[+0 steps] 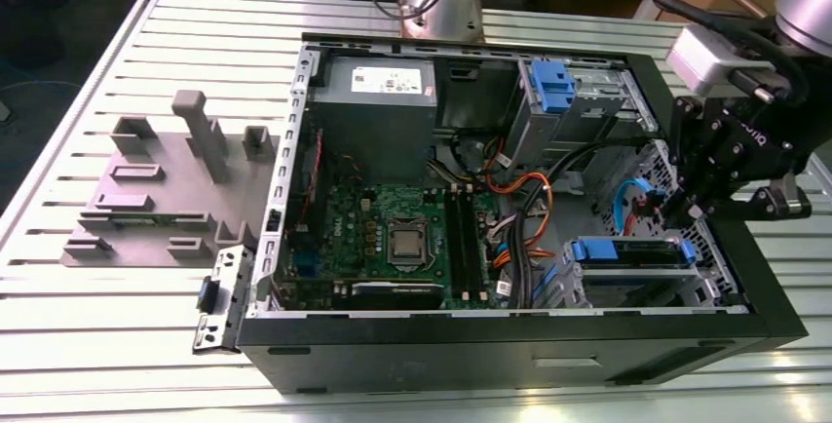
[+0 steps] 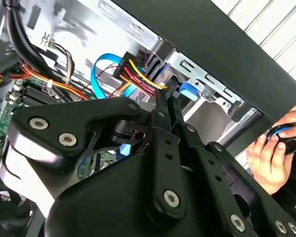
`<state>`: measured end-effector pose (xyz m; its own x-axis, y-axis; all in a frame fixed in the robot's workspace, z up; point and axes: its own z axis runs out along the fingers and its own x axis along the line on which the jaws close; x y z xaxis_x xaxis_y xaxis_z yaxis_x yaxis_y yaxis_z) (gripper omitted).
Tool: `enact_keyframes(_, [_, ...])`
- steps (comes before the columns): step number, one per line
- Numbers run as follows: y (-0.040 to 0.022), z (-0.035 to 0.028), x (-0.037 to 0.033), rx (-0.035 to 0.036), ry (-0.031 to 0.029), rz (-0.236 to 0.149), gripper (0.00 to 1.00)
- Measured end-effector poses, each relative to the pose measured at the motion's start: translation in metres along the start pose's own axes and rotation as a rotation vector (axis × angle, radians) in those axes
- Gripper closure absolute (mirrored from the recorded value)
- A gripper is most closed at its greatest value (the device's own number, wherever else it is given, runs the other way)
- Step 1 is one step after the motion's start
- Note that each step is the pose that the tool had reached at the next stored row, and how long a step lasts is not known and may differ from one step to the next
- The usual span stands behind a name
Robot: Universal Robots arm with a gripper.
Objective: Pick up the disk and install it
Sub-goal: 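Insert the first disk wire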
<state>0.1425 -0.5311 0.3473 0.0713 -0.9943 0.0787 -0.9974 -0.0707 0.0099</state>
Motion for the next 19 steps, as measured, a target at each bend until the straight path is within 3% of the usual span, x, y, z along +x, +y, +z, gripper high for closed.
enact_keyframes(4, [0.0046,0.0019,0.0035,0.0112,0.0005,-0.001,0.84])
enact_keyframes(9, [0.0161,0.0036,0.0045,0.039,0.0024,0.001,0.84])
enact_keyframes(13, [0.0203,0.0083,0.0087,0.046,0.0027,0.002,0.84])
enact_keyframes(16, [0.0218,0.011,0.0086,0.058,0.0041,0.004,0.84])
enact_keyframes(19, [0.0231,0.012,0.0085,0.0644,0.0046,0.014,0.84])
